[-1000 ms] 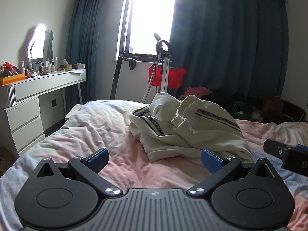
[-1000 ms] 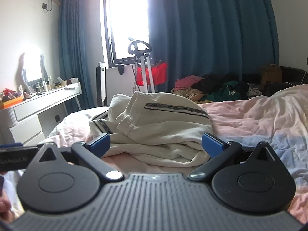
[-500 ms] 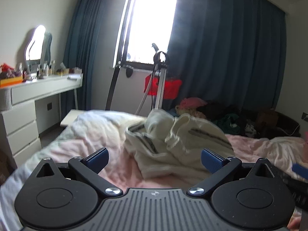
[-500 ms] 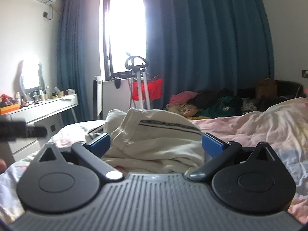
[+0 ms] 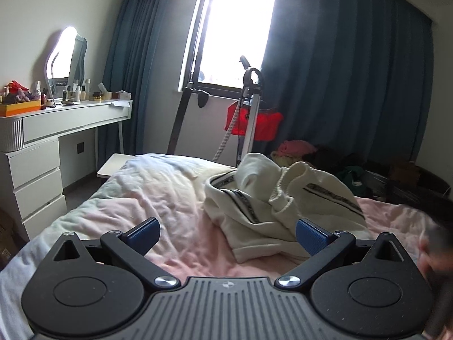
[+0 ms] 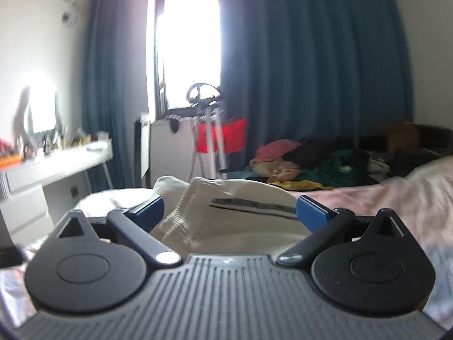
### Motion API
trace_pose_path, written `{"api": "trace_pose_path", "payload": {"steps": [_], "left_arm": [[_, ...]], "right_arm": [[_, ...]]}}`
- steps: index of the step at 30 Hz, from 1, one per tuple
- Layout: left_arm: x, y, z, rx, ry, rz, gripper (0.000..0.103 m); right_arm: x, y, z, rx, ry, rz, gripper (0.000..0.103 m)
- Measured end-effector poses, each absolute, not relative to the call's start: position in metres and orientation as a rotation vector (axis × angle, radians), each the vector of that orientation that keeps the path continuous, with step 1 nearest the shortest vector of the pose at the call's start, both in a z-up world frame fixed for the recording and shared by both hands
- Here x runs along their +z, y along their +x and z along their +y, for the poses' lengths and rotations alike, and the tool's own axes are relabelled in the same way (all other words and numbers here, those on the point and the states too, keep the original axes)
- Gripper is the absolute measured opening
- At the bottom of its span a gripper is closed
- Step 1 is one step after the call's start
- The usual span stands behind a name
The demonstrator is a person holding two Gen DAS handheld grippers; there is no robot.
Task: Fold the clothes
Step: 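Grasp the cream garment's cuff with the right gripper and lift it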
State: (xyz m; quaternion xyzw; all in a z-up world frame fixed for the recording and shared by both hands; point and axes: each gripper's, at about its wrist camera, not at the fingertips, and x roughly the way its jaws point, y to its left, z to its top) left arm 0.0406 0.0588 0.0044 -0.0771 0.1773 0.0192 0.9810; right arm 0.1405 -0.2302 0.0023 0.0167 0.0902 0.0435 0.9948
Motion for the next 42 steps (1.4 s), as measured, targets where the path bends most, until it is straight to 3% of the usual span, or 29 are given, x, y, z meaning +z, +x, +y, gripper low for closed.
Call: {"api": "trace_pose_path", "payload": {"steps": [3, 5, 7, 15, 16, 17, 18, 24, 32, 38, 42], "left_arm": [[-0.001, 0.057, 0.071, 0.037, -0.164, 0.373, 0.103], [-0.005, 0.068, 0.078, 0.052, -0.165, 0.369, 0.103], [-0.009, 0.078, 0.085, 0.072, -0.162, 0.358, 0.103], [-0.026, 0.099, 0.096, 0.161, -0.119, 0.322, 0.103], [-0.028, 0.102, 0.098, 0.156, -0.129, 0.329, 0.103], [-0.031, 0.105, 0.099, 0.151, -0.139, 0.336, 0.103], [-0.033, 0.108, 0.100, 0.146, -0.149, 0.343, 0.103], [-0.035, 0.106, 0.089, 0.152, -0.126, 0.322, 0.103], [-0.038, 0.087, 0.070, 0.067, -0.209, 0.377, 0.103], [-0.037, 0.059, 0.045, 0.009, -0.187, 0.408, 0.103], [-0.043, 0.041, 0.027, -0.093, -0.203, 0.463, 0.103]], "right_arm": [[0.001, 0.203, -0.202, 0.072, -0.006, 0.239, 0.098], [-0.005, 0.247, -0.188, 0.033, 0.006, 0.294, 0.083], [-0.013, 0.286, -0.179, -0.017, 0.013, 0.333, 0.077], [-0.044, 0.366, -0.168, -0.105, 0.006, 0.391, 0.066], [-0.043, 0.368, -0.166, -0.104, -0.009, 0.385, 0.051], [-0.042, 0.369, -0.165, -0.102, -0.019, 0.382, 0.027], [-0.039, 0.367, -0.165, -0.103, -0.019, 0.382, 0.019], [-0.003, 0.310, -0.192, -0.017, 0.011, 0.340, 0.016], [0.055, 0.156, -0.270, 0.032, 0.160, 0.212, 0.016], [0.055, 0.049, -0.328, 0.060, 0.343, 0.142, 0.013], [0.036, 0.008, -0.353, 0.063, 0.411, 0.212, 0.013]]}}
